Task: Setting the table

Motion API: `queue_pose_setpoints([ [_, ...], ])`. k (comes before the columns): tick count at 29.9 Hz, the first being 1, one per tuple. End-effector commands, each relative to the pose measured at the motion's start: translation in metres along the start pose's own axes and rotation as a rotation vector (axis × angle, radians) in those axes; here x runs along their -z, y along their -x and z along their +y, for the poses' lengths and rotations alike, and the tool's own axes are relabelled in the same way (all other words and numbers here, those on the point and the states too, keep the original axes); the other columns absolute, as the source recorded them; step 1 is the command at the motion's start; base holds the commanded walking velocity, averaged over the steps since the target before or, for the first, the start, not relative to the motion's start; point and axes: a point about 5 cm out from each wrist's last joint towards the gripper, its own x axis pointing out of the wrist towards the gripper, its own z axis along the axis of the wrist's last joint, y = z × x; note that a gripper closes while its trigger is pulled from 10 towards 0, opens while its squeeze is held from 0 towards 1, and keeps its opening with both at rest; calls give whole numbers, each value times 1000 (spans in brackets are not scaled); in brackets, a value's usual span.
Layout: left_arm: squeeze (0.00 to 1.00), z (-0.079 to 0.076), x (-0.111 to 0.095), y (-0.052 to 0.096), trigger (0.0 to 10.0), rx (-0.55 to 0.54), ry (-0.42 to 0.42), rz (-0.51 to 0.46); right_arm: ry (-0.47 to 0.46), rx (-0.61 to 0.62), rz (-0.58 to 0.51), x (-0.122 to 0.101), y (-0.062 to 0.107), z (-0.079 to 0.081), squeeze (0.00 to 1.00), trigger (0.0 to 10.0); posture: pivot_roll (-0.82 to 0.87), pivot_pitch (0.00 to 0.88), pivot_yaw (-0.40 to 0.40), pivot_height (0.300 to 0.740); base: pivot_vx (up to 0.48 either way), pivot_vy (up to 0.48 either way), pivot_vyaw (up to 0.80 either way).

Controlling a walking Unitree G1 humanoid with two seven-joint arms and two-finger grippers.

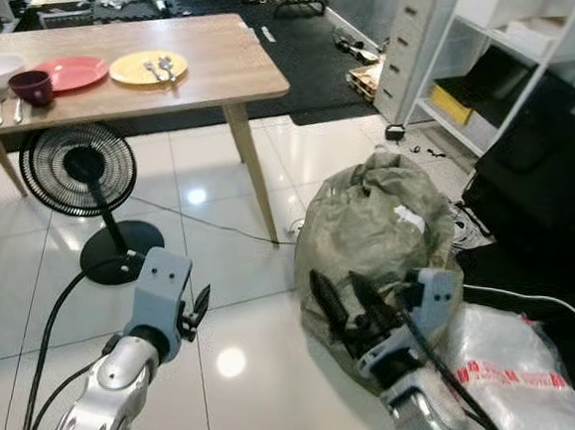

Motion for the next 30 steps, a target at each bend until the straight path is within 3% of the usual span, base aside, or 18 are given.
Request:
queue_pose_setpoints([
  [1,0,4,10,3,10000,-21,-6,43,-11,-4,13,4,0,2,0,10000,-33,0,82,740,0,0,756],
  [15,0,10,8,1,10000,-74,-12,28,-3,11,8,3,-1,0,0,10000,-31,0,83,740,0,0,752],
  [19,0,21,8,-3,10000,-164,-19,37,-11,42,3,4,-2,-4,0,10000,-29,0,85,740,463,0,0],
  [30,0,22,7,-3,10000,-166,-24,33,-19,77,-14,3,-2,-9,0,10000,-26,0,85,740,465,0,0],
])
